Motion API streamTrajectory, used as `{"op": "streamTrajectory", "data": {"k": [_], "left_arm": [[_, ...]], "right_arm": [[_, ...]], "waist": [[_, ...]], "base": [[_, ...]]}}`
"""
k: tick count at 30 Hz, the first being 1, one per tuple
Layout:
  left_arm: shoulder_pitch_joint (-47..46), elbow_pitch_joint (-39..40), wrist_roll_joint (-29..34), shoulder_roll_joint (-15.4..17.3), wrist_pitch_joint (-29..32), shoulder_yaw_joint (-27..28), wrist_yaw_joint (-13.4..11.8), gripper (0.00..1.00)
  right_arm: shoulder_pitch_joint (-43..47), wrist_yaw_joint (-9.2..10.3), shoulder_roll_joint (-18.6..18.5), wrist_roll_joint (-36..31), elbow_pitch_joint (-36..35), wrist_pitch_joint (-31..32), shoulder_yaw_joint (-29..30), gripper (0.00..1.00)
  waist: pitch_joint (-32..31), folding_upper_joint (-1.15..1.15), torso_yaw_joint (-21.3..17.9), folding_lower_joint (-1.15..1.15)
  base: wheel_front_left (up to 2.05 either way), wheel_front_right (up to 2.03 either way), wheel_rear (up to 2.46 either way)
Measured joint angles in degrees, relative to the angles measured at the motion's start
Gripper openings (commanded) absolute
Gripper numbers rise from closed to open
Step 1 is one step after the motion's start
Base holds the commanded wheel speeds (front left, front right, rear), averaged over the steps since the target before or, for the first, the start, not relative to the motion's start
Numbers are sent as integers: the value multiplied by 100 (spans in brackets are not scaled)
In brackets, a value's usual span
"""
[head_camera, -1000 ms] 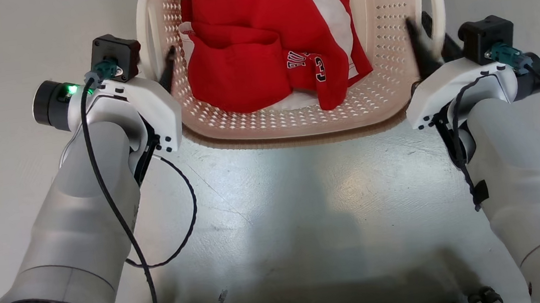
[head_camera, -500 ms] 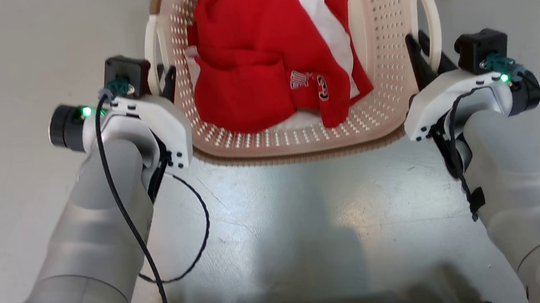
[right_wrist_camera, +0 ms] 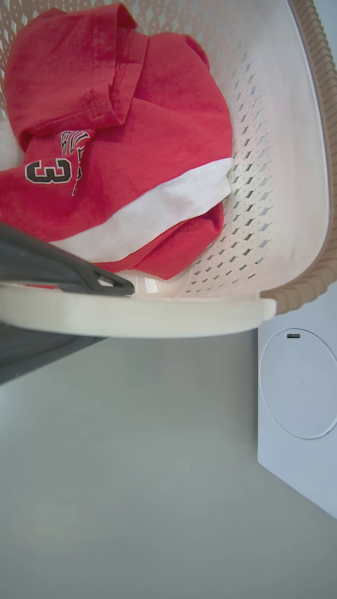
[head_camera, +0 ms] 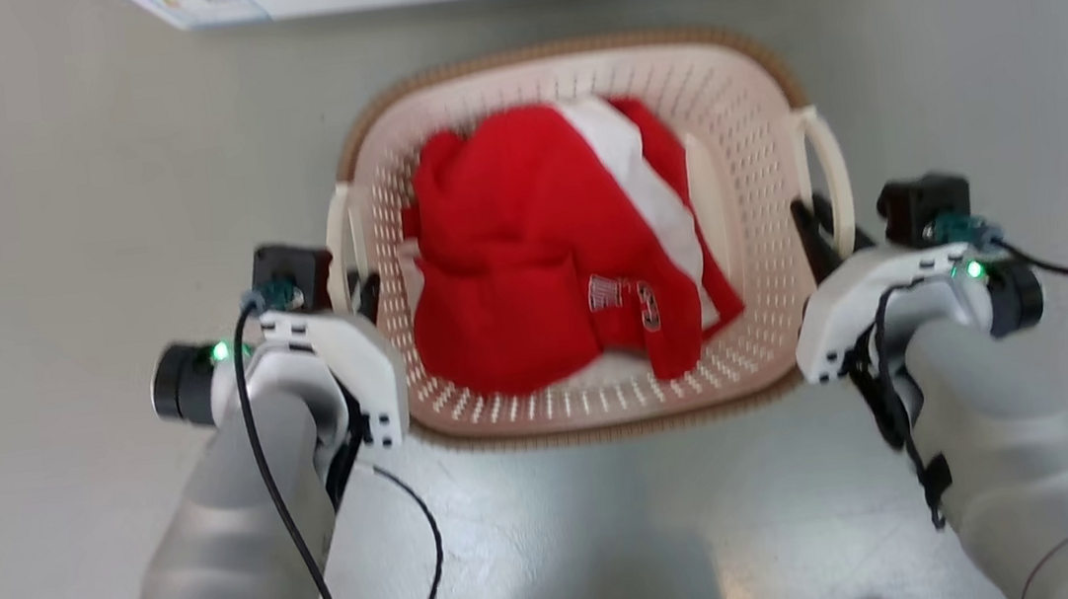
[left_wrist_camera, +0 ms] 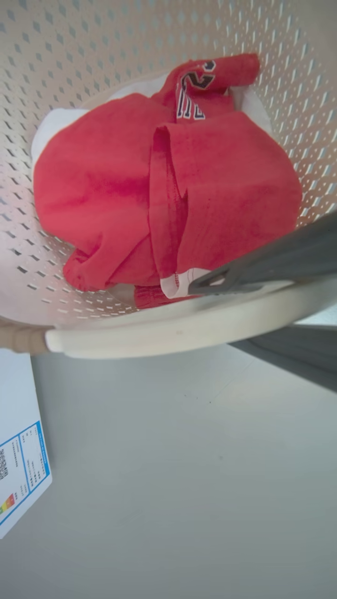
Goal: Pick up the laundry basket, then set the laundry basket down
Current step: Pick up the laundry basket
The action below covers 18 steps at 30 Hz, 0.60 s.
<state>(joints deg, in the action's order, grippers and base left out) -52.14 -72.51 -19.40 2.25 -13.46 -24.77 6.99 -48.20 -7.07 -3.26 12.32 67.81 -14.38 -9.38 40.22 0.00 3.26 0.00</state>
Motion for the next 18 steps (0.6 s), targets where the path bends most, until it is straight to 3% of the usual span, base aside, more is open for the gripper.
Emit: {"op": "streamTrajectory", "data": {"k": [4, 18], "left_arm": [[367, -58, -138, -8, 73, -187, 8, 0], [1217, -154, -544, -1, 702, -671, 8, 0]], "right_arm": [[270, -1, 23, 337, 325, 35, -289, 0], [911, 0, 38, 1238, 391, 964, -1304, 0]], "waist": [[-510, 0, -41, 0], [-2094, 0, -157, 0]], "base": [[0, 0, 0], [0, 0, 0]]}}
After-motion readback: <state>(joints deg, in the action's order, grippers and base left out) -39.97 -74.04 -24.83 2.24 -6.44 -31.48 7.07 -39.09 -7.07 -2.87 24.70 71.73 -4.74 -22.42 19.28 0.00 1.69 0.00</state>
